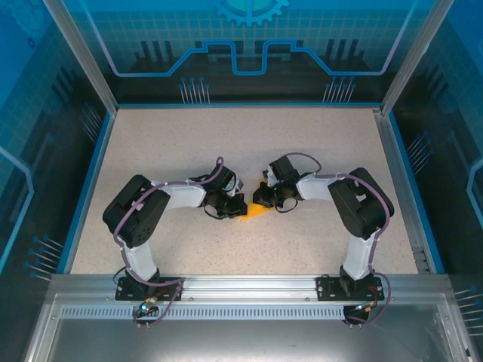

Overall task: Fold a paper plane with a square sheet of paper (pick it up from the middle)
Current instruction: Fourth fold the wing at the center of the table.

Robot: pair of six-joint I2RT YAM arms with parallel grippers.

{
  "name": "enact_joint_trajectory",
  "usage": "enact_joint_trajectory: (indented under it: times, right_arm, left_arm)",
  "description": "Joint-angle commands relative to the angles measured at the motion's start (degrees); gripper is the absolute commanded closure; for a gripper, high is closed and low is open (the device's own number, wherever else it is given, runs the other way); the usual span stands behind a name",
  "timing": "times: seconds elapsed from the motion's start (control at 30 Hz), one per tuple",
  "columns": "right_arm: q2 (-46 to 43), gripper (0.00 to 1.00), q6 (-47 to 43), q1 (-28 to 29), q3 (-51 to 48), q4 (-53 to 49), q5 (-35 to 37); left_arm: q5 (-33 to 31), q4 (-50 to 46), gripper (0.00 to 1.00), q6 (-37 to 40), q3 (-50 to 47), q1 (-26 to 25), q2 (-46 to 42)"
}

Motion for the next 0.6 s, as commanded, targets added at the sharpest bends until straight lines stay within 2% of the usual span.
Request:
enact_joint_trajectory:
  times: [0.0, 0.2, 0.57]
  right_arm:
    - [3.1, 0.94, -0.3, 0.3, 0.0, -4.4, 2.7]
    - [4.7, 0.95, -0.7, 0.0, 1.4, -7.9, 4.6]
    - [5.4, 0.95, -1.5, -0.3, 2.3, -9.8, 6.0]
  left_arm:
    - [-0.1, -6.7, 1.0, 1.6, -1.0, 0.1, 2.2]
    - [2.9, -7.7, 1.0, 5.3, -1.7, 0.1, 0.8]
    - [2.3, -12.2, 1.0, 7.7, -4.2, 0.5, -1.9]
